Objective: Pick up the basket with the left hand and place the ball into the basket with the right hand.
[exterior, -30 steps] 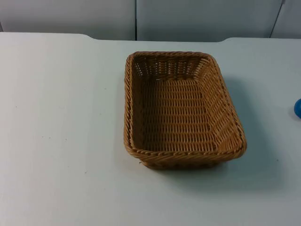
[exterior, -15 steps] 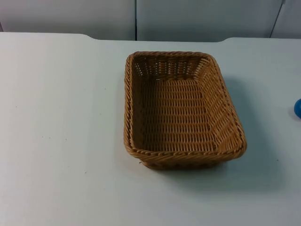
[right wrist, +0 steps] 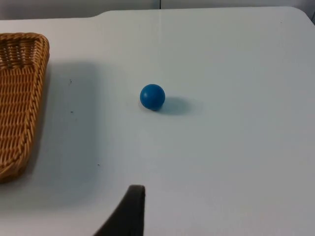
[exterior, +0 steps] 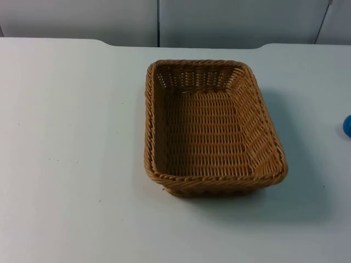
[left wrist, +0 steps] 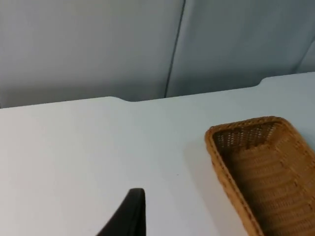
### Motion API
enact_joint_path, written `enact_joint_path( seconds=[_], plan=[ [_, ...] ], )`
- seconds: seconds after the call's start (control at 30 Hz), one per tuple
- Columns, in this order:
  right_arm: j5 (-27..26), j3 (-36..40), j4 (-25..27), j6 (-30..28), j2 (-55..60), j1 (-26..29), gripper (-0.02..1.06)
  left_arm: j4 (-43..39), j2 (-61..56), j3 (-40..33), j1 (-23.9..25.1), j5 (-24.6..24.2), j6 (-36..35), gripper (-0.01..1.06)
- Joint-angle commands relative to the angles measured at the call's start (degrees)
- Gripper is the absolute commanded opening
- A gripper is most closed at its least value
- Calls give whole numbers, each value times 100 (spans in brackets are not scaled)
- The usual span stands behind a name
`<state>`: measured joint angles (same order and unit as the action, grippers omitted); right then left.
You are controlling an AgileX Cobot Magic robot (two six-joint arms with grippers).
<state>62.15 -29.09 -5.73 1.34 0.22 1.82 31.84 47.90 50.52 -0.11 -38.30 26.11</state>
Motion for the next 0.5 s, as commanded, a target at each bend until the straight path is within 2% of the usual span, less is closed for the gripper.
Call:
enact_joint_path(
  seconds=[0.0,0.3,0.4,0.47],
  plan=[
    [-48,13,-1,2,-22,41,105,550,441,205,-2,55,379,105],
    [-48,13,-1,2,-22,41,105,1831,2672,1013,-36,-142,1287,104],
    [-48,13,-1,2,-22,41,105,1919,3164,1140,-111,-156,1401,104],
    [-48,13,-1,13,-22,41,105,1882,3772,1355,-371,-156,1424,104]
  ],
)
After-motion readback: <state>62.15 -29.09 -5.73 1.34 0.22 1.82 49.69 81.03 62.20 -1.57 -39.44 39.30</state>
